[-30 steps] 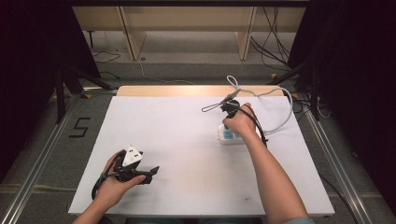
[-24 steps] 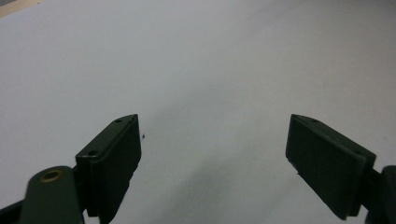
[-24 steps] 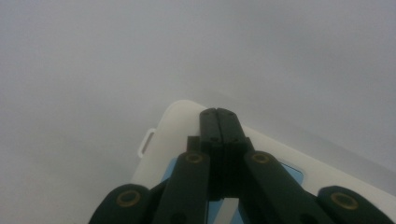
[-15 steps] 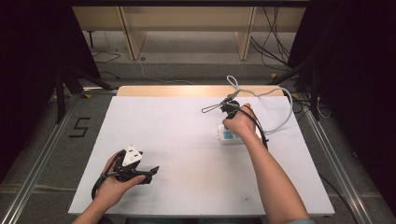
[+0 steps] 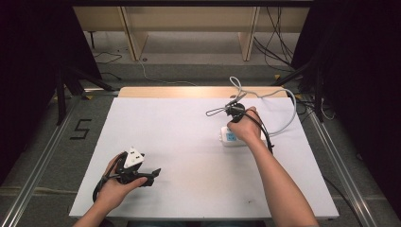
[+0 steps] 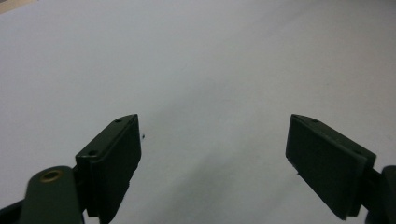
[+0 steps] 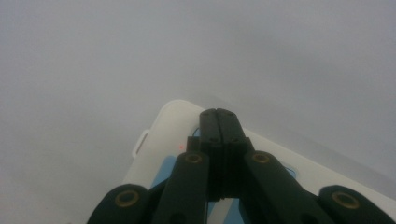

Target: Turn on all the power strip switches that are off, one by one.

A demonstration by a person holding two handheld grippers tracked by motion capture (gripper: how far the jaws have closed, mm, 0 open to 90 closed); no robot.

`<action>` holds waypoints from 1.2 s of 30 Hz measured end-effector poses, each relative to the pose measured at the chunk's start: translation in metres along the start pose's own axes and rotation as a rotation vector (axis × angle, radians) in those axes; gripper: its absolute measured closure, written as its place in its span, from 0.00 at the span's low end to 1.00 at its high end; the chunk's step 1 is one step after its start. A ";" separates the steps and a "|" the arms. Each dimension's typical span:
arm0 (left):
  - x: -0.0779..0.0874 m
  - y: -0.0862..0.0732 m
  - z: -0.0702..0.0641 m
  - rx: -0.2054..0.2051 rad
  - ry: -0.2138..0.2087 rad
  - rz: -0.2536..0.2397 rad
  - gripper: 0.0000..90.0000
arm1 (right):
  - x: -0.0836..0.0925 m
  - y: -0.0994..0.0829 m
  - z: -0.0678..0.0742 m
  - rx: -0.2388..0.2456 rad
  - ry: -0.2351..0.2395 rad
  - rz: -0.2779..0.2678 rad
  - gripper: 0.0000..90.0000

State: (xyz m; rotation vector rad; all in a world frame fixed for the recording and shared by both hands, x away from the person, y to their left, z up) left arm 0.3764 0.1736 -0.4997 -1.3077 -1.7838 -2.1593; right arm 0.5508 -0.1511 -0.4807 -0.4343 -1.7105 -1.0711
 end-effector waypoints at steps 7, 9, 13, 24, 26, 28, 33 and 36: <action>0.000 0.000 0.000 0.000 0.000 0.000 0.20 | 0.002 -0.001 0.000 0.009 -0.001 -0.020 0.99; 0.000 0.000 0.000 0.000 0.001 0.001 0.20 | 0.004 -0.001 0.001 0.012 -0.001 -0.030 0.99; 0.000 0.000 0.000 0.000 0.001 -0.001 0.20 | 0.008 -0.003 0.001 0.038 0.007 -0.034 0.99; -0.001 0.000 0.000 -0.001 0.003 0.002 0.20 | 0.017 -0.016 0.001 0.024 0.031 -0.122 0.87; -0.001 0.000 0.000 0.000 0.003 0.001 0.20 | 0.019 -0.019 0.003 0.038 0.036 -0.140 0.84; -0.001 0.000 0.000 0.000 0.003 0.002 0.20 | 0.021 -0.021 0.004 0.046 0.047 -0.171 0.81; -0.001 0.000 0.000 0.003 0.001 0.000 0.20 | 0.027 -0.029 0.009 0.074 0.060 -0.225 0.72; -0.001 0.000 0.001 0.004 0.002 0.000 0.20 | 0.029 -0.031 0.011 0.072 0.070 -0.256 0.70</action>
Point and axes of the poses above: each handheld gripper's, and its own axes: x roughly backward along the jaws, y roughly out of its top, z roughly to its left, the point moved 5 cm from there along -x, roughly forward along the jaws, and after that the axes turned 6 degrees about x, right-handed, at the moved point
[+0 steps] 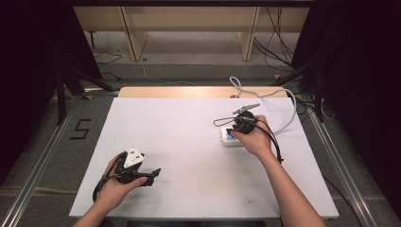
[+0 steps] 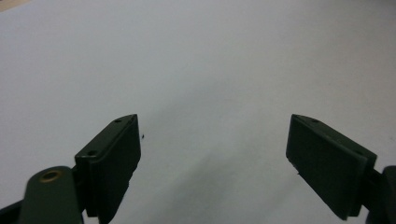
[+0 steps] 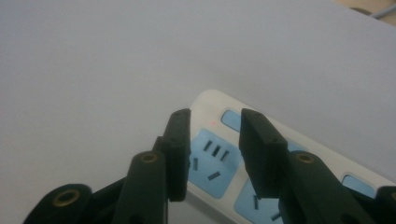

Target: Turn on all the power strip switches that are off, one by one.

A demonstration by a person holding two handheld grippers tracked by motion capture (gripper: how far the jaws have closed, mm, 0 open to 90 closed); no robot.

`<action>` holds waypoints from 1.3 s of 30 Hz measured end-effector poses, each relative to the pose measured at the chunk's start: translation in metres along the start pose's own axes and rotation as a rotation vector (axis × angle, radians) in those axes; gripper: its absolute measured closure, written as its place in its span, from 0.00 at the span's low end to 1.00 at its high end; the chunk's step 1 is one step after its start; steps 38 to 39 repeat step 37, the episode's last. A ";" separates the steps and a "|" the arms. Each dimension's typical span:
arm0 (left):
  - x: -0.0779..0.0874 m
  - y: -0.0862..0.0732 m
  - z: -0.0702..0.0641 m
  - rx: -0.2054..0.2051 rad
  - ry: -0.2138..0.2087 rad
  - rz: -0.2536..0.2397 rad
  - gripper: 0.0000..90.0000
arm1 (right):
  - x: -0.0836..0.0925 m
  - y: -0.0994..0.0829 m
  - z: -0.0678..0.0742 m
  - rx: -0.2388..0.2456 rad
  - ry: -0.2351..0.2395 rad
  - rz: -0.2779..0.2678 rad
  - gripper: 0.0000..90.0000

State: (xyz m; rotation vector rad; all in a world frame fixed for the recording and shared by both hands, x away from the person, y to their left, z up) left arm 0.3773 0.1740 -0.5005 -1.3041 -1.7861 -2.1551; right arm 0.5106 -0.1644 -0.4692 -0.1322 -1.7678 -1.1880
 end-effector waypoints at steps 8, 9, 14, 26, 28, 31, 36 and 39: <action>0.000 0.000 0.001 0.002 0.002 0.002 0.20 | 0.014 -0.009 0.005 0.006 0.030 -0.077 0.61; 0.000 0.000 0.001 0.003 0.003 0.002 0.20 | 0.016 -0.011 0.006 0.010 0.039 -0.084 0.60; 0.000 0.001 0.001 0.012 -0.004 -0.010 0.20 | 0.030 -0.026 0.011 -0.016 0.062 -0.118 0.56; 0.000 0.002 0.001 0.050 -0.016 -0.019 0.21 | 0.057 -0.066 0.027 -0.030 0.099 -0.229 0.52; -0.001 0.001 0.001 0.052 -0.018 -0.019 0.21 | 0.061 -0.071 0.032 -0.026 0.099 -0.253 0.52; -0.002 0.001 0.000 0.062 -0.024 -0.019 0.21 | 0.065 -0.076 0.040 -0.010 0.097 -0.267 0.51; -0.005 0.001 0.000 0.078 -0.030 -0.020 0.20 | 0.069 -0.082 0.046 -0.004 0.098 -0.286 0.50; -0.007 0.001 0.001 0.084 -0.028 -0.021 0.20 | 0.070 -0.084 0.047 -0.007 0.100 -0.289 0.50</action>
Point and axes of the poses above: each handheld gripper's, and its own axes: x roughly backward along the jaws, y roughly out of its top, z roughly to its left, the point moved 5 cm from there along -x, roughly forward along the jaws, and after that the axes turned 6 degrees about x, right-handed, at the moved point
